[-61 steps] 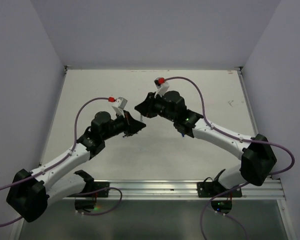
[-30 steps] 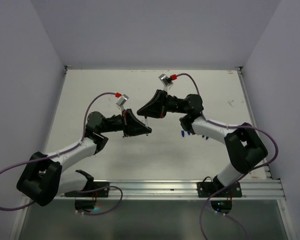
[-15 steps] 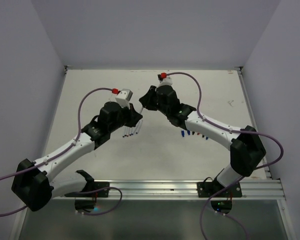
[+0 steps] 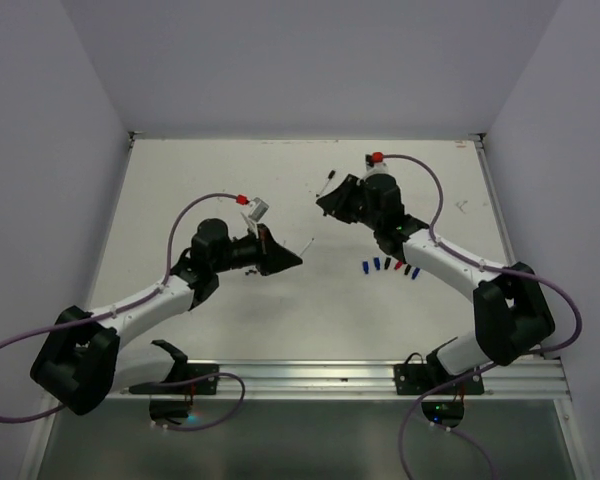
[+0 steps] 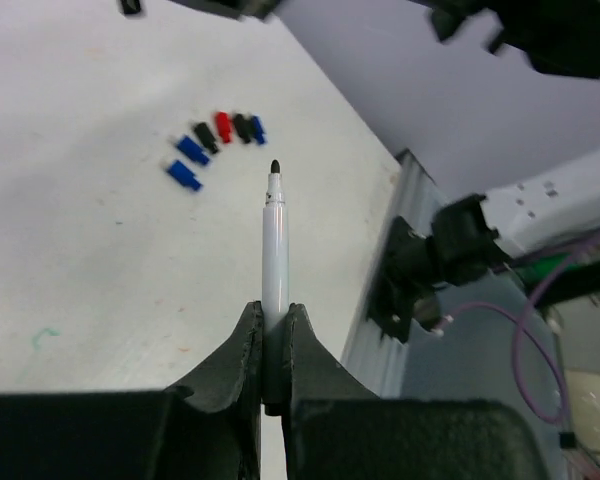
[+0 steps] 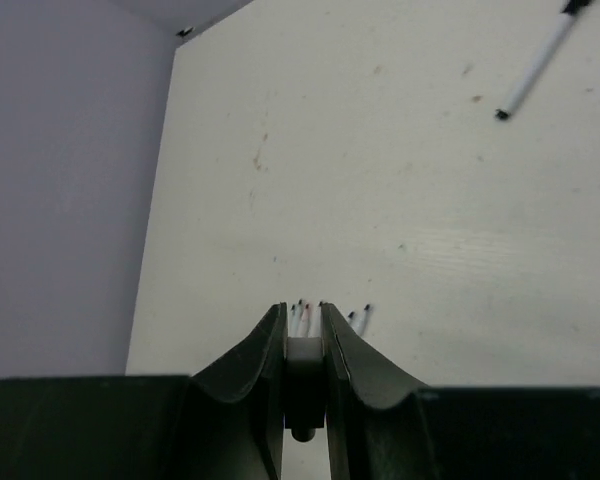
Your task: Open the pen caps
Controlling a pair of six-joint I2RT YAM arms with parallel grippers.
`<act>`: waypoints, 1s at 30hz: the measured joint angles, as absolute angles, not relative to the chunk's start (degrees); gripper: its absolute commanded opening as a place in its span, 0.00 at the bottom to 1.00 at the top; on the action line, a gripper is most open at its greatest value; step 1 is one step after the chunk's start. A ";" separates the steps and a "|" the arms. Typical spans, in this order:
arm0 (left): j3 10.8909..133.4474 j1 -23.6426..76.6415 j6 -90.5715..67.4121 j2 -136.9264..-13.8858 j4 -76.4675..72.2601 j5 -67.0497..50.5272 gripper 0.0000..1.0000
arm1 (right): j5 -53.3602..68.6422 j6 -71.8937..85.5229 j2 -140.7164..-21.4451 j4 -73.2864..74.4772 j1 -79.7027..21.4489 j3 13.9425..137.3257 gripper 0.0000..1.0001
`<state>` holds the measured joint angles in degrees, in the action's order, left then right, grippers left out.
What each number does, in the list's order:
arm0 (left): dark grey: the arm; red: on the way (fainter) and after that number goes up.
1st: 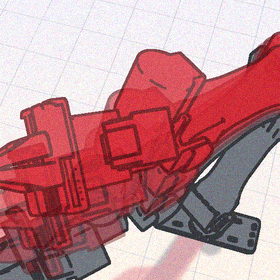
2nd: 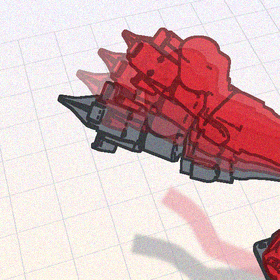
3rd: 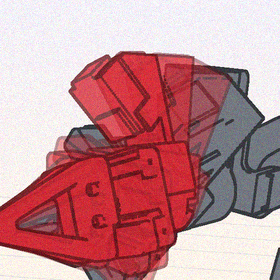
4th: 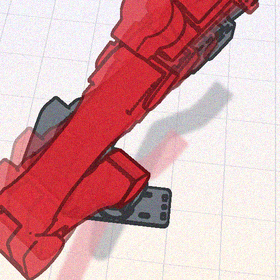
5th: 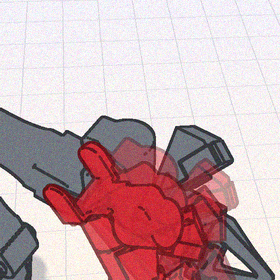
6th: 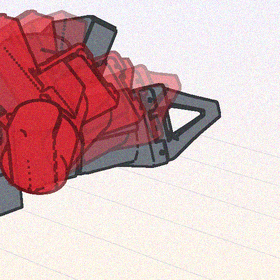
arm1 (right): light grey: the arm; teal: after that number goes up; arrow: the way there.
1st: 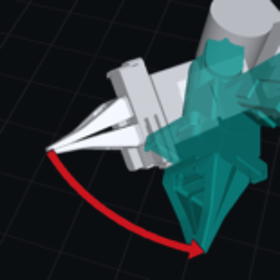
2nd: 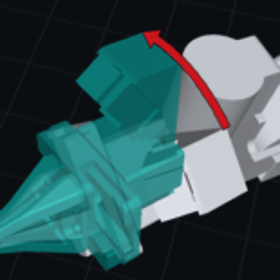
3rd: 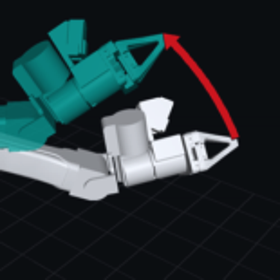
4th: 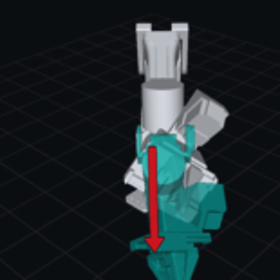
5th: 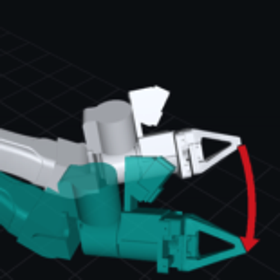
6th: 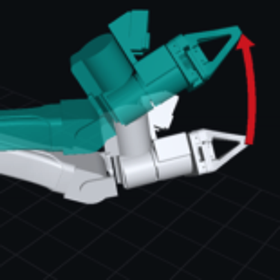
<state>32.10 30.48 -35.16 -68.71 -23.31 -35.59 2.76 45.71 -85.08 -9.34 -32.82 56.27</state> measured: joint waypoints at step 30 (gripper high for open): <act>26.26 20.95 -35.16 -51.20 -0.23 8.23 0.00 | -11.94 36.07 -76.53 30.79 -0.64 45.54 0.00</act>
<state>26.26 20.95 -35.16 -51.20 -0.23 8.23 -11.94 36.07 -76.53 30.79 -0.64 45.54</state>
